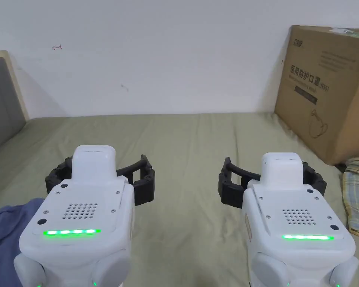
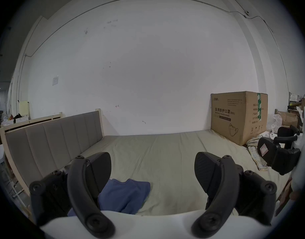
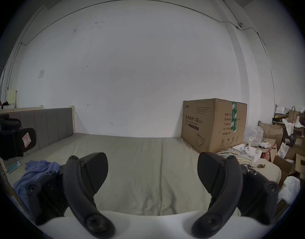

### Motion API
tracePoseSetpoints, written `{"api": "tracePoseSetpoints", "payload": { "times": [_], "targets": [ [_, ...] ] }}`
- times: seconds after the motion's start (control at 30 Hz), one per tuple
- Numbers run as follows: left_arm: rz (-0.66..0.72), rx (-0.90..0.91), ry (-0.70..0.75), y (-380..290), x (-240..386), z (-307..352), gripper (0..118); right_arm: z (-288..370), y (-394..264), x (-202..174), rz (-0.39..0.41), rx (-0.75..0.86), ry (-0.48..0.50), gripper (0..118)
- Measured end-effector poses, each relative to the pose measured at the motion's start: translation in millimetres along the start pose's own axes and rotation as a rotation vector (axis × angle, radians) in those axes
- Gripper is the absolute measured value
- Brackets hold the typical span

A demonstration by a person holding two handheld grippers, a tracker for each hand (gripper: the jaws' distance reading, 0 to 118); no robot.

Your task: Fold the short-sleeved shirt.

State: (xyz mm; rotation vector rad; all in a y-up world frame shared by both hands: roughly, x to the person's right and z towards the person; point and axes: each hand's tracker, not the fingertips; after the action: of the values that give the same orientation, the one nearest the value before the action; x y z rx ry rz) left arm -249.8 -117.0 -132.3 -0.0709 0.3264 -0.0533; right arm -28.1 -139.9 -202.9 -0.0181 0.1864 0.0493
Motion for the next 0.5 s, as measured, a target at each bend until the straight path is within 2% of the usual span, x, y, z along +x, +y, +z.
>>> {"api": "tracePoseSetpoints", "payload": {
  "times": [0.17,0.5],
  "targets": [
    [0.006,0.001,0.007,-1.1,-1.8,0.0,102,-1.2,-0.8,-1.3,0.018,-0.015,0.02,108],
    [0.011,-0.002,0.01,-1.2,-2.5,0.4,103,-1.3,-1.9,-0.8,-0.006,-0.026,0.023,108]
  ]
}}
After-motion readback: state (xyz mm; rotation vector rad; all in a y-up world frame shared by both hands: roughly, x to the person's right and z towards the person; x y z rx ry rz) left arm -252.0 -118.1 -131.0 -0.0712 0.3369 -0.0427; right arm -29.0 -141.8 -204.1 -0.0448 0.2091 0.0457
